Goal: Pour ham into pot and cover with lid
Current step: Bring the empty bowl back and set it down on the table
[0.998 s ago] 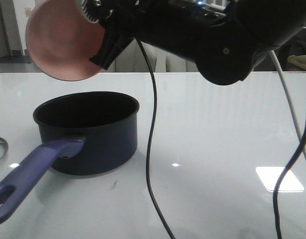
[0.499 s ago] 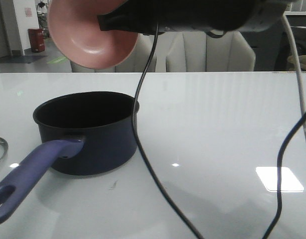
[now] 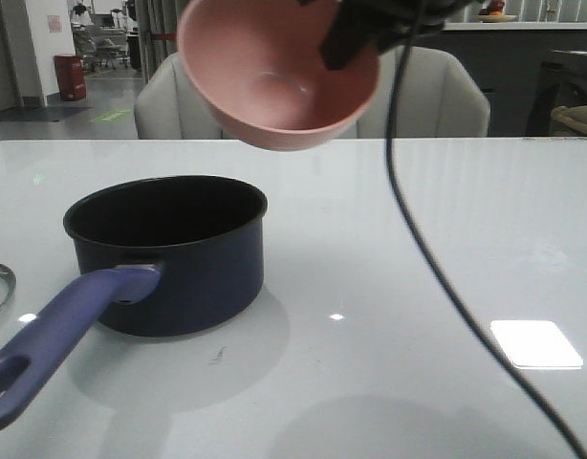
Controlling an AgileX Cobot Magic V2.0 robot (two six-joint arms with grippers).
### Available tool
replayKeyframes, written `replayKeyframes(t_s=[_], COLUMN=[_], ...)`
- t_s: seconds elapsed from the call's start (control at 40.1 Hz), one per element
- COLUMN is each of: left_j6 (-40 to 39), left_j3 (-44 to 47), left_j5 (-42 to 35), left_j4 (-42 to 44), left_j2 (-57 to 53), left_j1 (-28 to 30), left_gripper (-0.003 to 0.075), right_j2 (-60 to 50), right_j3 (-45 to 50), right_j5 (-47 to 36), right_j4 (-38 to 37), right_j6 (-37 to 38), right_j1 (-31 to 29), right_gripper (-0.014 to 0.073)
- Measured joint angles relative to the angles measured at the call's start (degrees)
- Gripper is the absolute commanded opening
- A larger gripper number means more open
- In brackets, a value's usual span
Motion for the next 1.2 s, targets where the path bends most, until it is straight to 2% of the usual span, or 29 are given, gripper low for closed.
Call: replayKeyframes(t_s=[0.175,0.3,0.549,0.799,0.874,1.073,1.198], left_j6=[0.00,0.00,0.00,0.00,0.00,0.00,0.00], left_j3=[0.00,0.00,0.00,0.00,0.00,0.00,0.00], left_j5=[0.00,0.00,0.00,0.00,0.00,0.00,0.00], left_j4=[0.00,0.00,0.00,0.00,0.00,0.00,0.00], left_j2=[0.00,0.00,0.00,0.00,0.00,0.00,0.00], left_j1=[0.00,0.00,0.00,0.00,0.00,0.00,0.00], left_gripper=[0.0637,0.0637,0.0637,0.0637,0.0637,0.0637,0.0637], right_j2=[-0.24,0.85,7.53,13.34,15.15,18.32,19.16], right_j3=[0.00,-0.08,-0.08,-0.22,-0.22,-0.44,-1.68], right_j5=[10.98,15.59,20.30,20.58,20.47,19.72,19.84], right_j4=[2.68,3.85,4.74,4.96,5.09,5.42,4.89], right_j6=[0.13,0.13,0.13,0.26,0.26,0.26,0.26], right_j1=[-8.53,-14.23,-21.28,-24.54,-24.90,-24.89,-24.89], right_gripper=[0.0127,0.0127,0.0127,0.0130,0.0166,0.0398,0.0470])
